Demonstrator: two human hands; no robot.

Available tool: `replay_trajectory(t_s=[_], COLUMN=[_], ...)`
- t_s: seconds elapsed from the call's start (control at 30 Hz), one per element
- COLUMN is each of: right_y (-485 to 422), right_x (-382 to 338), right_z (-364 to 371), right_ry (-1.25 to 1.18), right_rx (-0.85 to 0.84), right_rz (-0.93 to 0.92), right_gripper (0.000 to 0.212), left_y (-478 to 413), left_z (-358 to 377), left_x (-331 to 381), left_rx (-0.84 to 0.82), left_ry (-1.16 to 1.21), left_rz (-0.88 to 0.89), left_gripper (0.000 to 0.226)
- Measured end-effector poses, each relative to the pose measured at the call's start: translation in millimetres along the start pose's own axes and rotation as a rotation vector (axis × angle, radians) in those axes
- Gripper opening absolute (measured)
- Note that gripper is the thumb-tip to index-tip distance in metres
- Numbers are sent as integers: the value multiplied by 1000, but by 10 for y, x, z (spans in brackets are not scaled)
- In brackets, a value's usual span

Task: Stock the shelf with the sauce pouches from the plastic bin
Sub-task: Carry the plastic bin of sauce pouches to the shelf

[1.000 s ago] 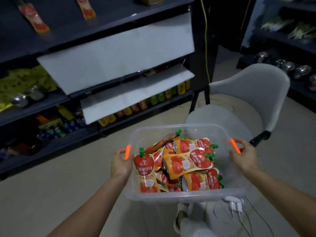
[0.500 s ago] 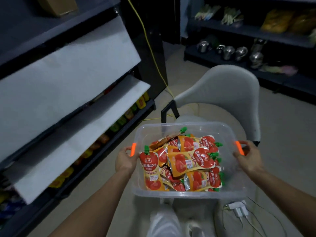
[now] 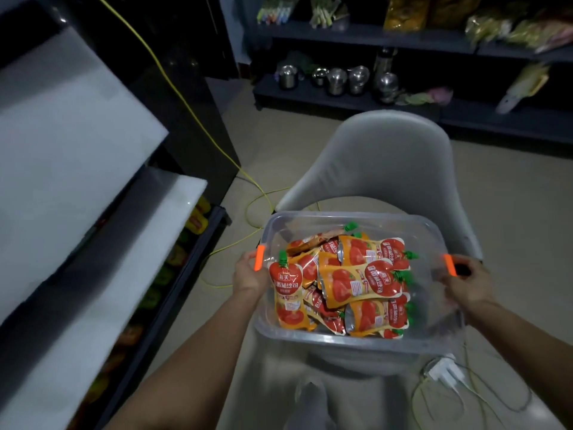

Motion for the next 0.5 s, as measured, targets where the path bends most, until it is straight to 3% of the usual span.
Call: replay_trajectory(t_s=[0.07,0.2,0.37,0.43,0.5], right_y=[-69,-164,-1,238,516], right_x=[103,146,4,-254,-534], right_z=[64,130,164,158,289], right_ry=[7,30,264,447,429], right_rx=[17,20,-83,-5,-14], right_rz=[9,25,59,-118,-318], right_gripper=[38,35,34,37,39], left_y=[-145,-318,-134,44,262], left_z=[94,200,183,159,253], left_x=[48,106,76,163,315], left_rx=[-27,-43,7,128,133], left_ry=[-30,-90,-117,-326,-541], left_rz=[24,69,27,243,555], left_gripper=[12,20,20,29,51])
Point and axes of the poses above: each hand's wrist, its own y-axis away from the middle knuckle, its own z-axis out of the palm, x = y × z, the point moved 5 cm from there along -y, towards the middle knuckle, and after that the axes turned 8 degrees about -z, right-handed, at the moved point
